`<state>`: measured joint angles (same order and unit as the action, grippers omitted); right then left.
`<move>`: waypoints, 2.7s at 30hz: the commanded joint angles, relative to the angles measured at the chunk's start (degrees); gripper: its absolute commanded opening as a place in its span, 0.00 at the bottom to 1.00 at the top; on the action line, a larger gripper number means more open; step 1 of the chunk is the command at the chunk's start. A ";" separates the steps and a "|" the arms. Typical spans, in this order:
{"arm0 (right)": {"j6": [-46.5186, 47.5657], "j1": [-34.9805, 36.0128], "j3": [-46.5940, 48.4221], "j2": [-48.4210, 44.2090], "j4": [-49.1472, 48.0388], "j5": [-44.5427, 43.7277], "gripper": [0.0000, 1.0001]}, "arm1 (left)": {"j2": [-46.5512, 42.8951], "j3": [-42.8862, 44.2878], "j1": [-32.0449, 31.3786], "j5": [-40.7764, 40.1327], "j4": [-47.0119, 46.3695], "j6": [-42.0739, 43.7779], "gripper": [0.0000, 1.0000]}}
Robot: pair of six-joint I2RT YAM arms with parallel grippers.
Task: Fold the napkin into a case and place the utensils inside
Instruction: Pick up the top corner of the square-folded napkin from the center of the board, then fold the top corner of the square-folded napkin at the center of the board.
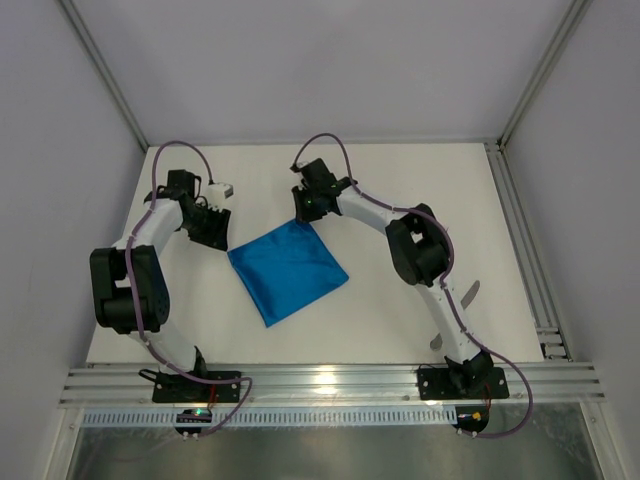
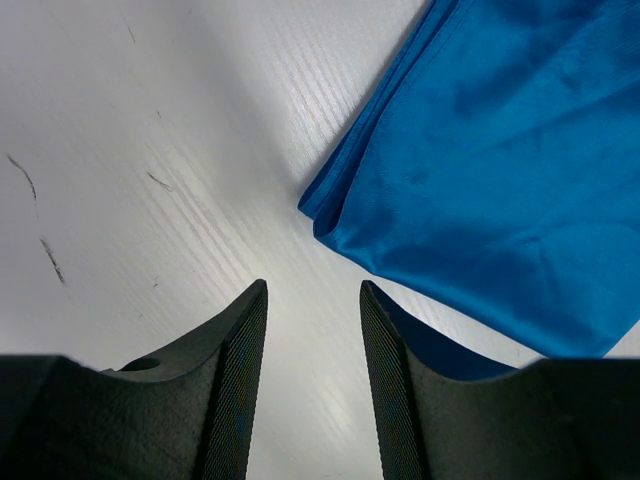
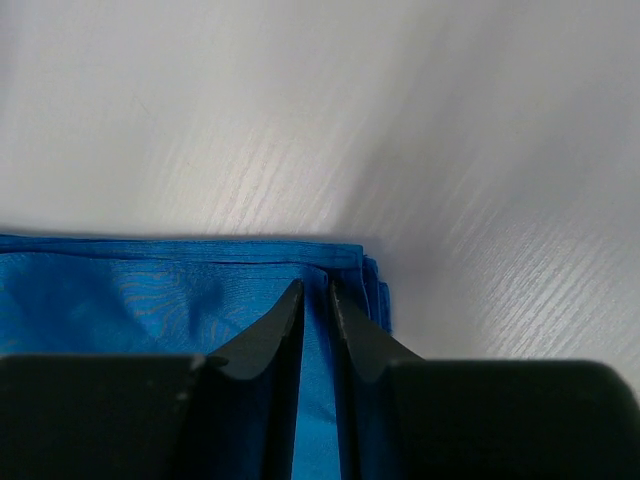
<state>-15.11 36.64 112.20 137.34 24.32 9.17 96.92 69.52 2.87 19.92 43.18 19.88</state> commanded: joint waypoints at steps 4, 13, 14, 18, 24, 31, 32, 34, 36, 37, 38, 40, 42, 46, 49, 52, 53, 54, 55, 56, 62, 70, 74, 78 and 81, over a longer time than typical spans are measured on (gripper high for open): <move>-0.53 0.45 1.97 -0.14 -1.11 1.82 0.11 | 0.55 0.36 0.20 0.20 0.15 -0.02 0.44; 0.70 0.71 0.39 -5.32 -2.17 3.84 0.07 | 0.72 0.53 0.11 0.38 0.50 0.07 0.44; 0.87 0.88 0.04 -5.94 -2.95 3.93 0.07 | 0.63 0.62 0.20 0.47 0.59 0.07 0.44; 0.79 1.06 -0.93 -7.70 -4.01 4.45 0.04 | 0.72 0.80 0.20 0.73 0.94 0.16 0.44; 1.49 1.94 -3.56 -10.60 -4.98 4.10 0.04 | 0.37 0.97 0.20 0.82 0.94 0.25 0.44; 2.98 3.96 -8.31 -14.10 -6.64 5.51 0.04 | 0.11 1.32 0.38 1.26 1.56 0.42 0.44; 3.25 4.31 -9.27 -14.72 -7.00 5.86 0.04 | 0.02 1.41 0.55 1.61 1.64 0.51 0.44; 3.86 6.24 -13.22 -16.74 -9.10 6.82 0.04 | -0.16 1.59 1.08 1.96 1.82 0.60 0.44; 4.91 7.73 -17.86 -18.33 -10.68 7.35 0.04 | -0.33 1.68 1.34 2.22 2.08 0.51 0.44; 6.14 9.74 -19.46 -20.07 -12.52 7.53 0.04 | -0.51 1.68 1.78 2.31 2.17 0.60 0.44; 6.58 10.72 -20.96 -20.79 -13.41 7.88 0.04 | -0.60 1.68 1.87 2.40 2.26 0.60 0.44; 7.81 12.57 -25.44 -22.37 -15.95 8.41 0.04 | -0.60 1.59 1.96 2.49 2.44 0.60 0.44; 9.13 15.29 -29.04 -24.04 -17.45 8.93 0.04 | -0.07 1.32 1.96 2.66 2.70 0.86 0.44; 7.47 17.67 -33.70 -24.58 -21.49 10.78 0.04 | 2.73 0.80 1.96 3.36 3.66 0.95 0.34; 6.85 18.64 -34.77 -24.40 -22.64 11.39 0.04 | 3.62 0.10 1.96 4.42 3.58 1.04 0.31; 7.03 20.22 -35.12 -23.87 -22.82 11.13 0.04 | 4.67 -0.35 1.96 5.13 3.93 1.13 0.27; 7.20 20.48 -35.30 -23.78 -22.65 10.79 0.04 | 4.94 -0.35 1.96 5.30 3.93 1.13 0.27; 7.12 20.83 -35.39 -23.70 -22.56 10.52 0.04 | 5.11 -0.43 1.96 5.30 3.93 1.21 0.26; 7.20 21.01 -35.56 -23.78 -22.65 10.61 0.04 | 5.12 -0.52 1.96 5.74 3.93 1.13 0.25; 7.20 21.19 -35.91 -23.87 -22.65 10.52 0.04 | 5.20 -0.61 1.96 5.83 3.84 1.13 0.25; 9.66 23.30 -38.28 -26.59 -22.91 10.78 0.04 | 6.17 0.27 1.87 5.65 2.97 0.43 0.24; 10.90 24.79 -40.48 -27.21 -21.68 9.73 0.04 | 7.75 0.53 1.70 5.04 2.09 -0.89 0.20; 10.90 25.93 -40.40 -27.39 -20.80 9.03 0.04 | 7.58 0.09 1.70 4.69 1.38 -1.25 0.20; 10.46 26.64 -41.19 -27.74 -20.45 6.75 0.04 | 7.67 0.27 1.70 4.77 1.29 -1.07 0.20; 10.19 26.81 -41.45 -27.39 -20.54 6.48 0.04 | 7.05 0.44 1.70 4.60 1.64 -0.72 0.20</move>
<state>-5.23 62.94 71.22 112.86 4.45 17.28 104.75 68.99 4.54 24.03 45.60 19.42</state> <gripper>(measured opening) 0.045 0.198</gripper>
